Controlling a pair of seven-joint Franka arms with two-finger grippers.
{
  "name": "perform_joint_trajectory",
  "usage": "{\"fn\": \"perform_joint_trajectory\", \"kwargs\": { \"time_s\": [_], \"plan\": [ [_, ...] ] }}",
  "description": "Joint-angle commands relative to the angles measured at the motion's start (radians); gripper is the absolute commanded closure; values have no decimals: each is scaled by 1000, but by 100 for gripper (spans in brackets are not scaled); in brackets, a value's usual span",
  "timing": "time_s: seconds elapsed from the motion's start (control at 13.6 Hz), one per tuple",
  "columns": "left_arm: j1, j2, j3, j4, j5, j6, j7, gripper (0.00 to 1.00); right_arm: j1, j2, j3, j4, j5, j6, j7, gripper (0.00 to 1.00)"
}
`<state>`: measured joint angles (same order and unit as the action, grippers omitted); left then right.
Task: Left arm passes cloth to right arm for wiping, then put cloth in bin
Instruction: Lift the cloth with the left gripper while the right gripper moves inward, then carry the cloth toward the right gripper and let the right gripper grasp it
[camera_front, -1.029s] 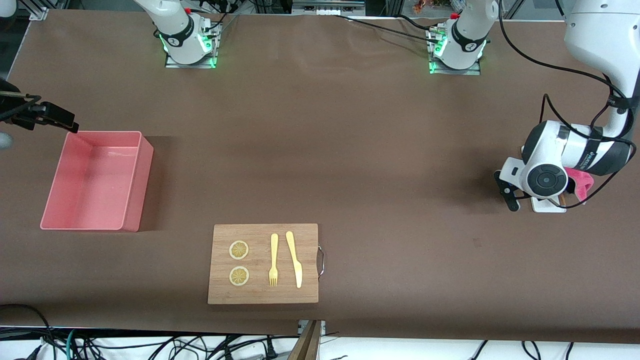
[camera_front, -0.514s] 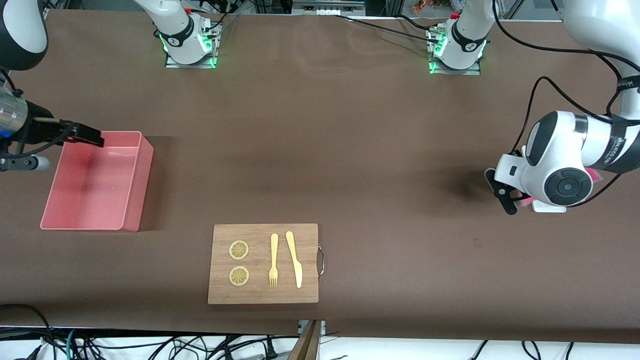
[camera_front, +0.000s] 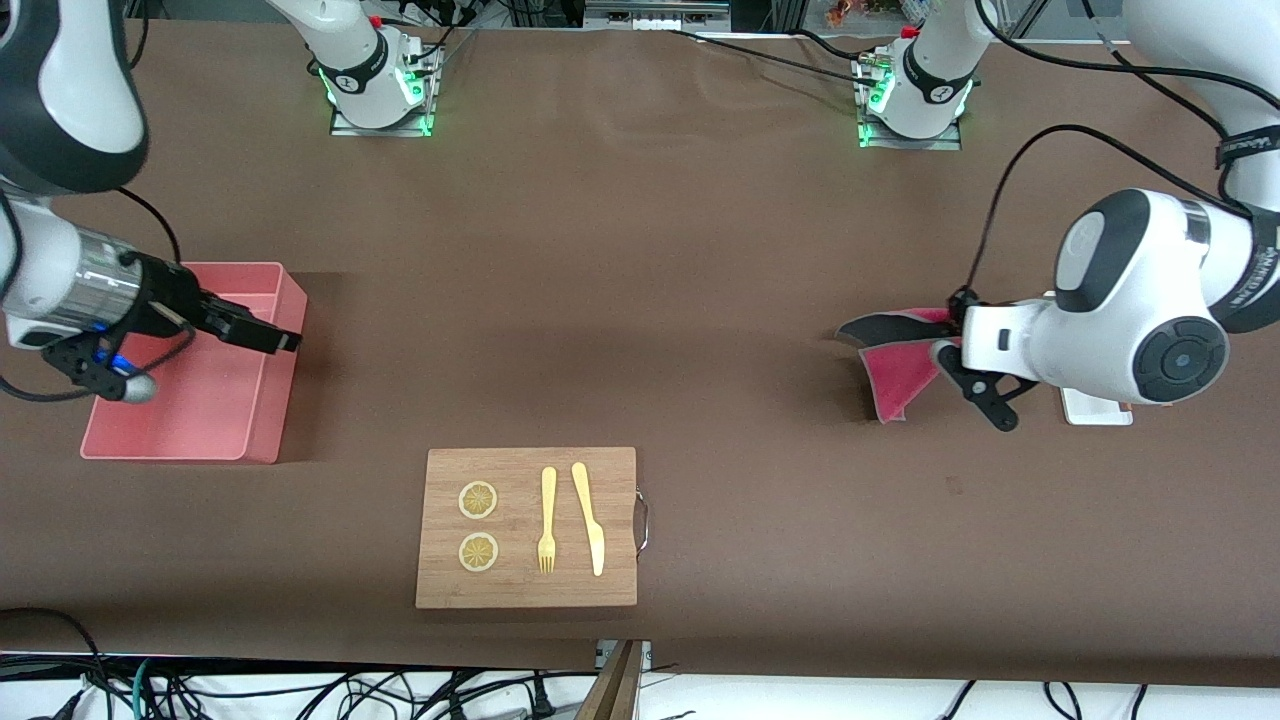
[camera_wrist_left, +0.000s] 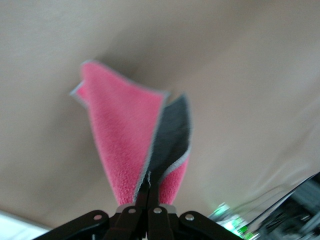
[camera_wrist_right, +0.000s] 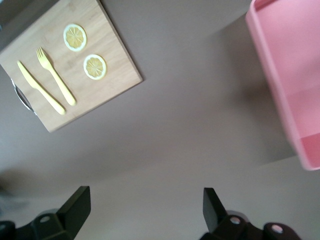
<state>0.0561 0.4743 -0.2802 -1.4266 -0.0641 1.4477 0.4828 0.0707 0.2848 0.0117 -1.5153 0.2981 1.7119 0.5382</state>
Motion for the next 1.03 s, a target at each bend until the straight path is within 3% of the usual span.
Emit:
{"fn": "perform_joint_trajectory", "kwargs": {
  "time_s": [0.0, 0.22, 0.44, 0.73, 0.96],
  "plan": [
    [-94, 41, 7, 63, -129, 9, -242, 100, 46, 43, 59, 23, 13, 78, 206, 1],
    [-191, 73, 7, 123, -245, 115, -490, 100, 47, 102, 151, 20, 13, 188, 391, 1],
    [-281, 73, 7, 123, -319, 268, -608, 100, 47, 152, 203, 7, 13, 228, 486, 1],
    [-366, 82, 7, 126, -428, 391, -656, 100, 60, 204, 263, -31, 15, 316, 647, 1],
    [-407, 89, 7, 156, -428, 431, -667, 100, 75, 247, 295, -33, 13, 389, 712, 1]
  ]
}}
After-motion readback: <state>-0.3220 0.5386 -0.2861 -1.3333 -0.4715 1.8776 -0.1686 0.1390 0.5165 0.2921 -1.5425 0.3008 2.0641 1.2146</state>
